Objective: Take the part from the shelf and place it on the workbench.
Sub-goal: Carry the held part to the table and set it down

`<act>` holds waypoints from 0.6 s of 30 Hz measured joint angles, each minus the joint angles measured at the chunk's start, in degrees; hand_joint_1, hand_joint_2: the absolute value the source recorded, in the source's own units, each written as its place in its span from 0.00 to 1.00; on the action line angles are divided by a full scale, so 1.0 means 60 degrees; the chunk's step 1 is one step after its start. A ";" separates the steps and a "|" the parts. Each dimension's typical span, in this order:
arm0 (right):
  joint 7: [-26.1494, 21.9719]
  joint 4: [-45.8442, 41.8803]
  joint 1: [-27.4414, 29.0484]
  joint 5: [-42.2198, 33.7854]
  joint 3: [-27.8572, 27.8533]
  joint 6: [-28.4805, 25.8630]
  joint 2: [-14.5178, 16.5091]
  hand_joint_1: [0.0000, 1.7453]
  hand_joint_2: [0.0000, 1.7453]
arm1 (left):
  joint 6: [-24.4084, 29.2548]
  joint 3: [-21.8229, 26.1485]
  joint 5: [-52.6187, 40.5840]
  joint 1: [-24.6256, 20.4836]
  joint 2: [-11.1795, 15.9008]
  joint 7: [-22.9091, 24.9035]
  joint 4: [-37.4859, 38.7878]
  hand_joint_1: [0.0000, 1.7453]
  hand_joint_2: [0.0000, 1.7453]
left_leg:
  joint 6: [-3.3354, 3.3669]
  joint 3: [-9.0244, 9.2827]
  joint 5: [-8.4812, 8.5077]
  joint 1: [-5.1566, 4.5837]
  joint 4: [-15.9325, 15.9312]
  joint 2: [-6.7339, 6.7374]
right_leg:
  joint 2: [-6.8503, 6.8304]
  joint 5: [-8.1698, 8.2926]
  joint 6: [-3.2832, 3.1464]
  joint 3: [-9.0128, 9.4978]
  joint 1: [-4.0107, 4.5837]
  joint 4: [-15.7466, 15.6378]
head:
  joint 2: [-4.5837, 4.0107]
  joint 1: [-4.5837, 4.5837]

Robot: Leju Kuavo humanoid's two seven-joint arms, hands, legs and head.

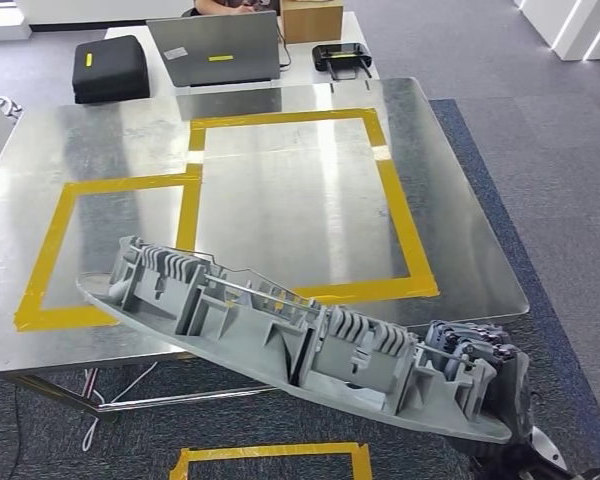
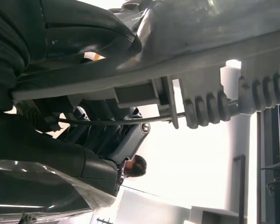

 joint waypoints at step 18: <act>0.0000 0.0000 0.0001 0.0000 0.0000 0.0000 0.0000 1.00 1.00 | 0.0000 0.0000 0.0000 0.0001 0.0000 0.0000 0.0000 0.00 1.00 | -0.0010 0.0014 -0.0020 -0.0021 0.0002 0.0000 | 0.0000 0.0000 0.0003 0.0033 -0.0016 -0.0038 | 0.0000 0.0003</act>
